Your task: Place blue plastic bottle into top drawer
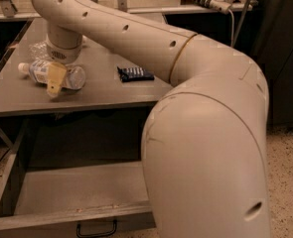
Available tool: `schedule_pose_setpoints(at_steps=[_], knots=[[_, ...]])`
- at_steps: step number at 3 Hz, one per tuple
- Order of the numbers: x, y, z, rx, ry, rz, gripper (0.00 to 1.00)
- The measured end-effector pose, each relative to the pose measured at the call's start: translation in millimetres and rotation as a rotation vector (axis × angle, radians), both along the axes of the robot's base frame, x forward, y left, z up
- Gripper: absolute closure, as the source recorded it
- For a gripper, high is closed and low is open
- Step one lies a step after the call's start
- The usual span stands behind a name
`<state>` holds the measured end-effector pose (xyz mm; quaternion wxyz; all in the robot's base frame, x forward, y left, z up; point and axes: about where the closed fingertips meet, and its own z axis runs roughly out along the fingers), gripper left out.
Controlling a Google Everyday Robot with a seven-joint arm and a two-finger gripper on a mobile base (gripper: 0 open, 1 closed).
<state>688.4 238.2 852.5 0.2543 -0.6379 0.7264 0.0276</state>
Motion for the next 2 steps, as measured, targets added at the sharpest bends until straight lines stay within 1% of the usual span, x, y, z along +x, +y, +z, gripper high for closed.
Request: schedule_pose_setpoints(at_steps=[1,2], knots=[[0.1,0.0,-1.1,-0.001,0.002,0.001,0.14],[0.1,0.0,-1.2,-0.001,0.002,0.001,0.38]])
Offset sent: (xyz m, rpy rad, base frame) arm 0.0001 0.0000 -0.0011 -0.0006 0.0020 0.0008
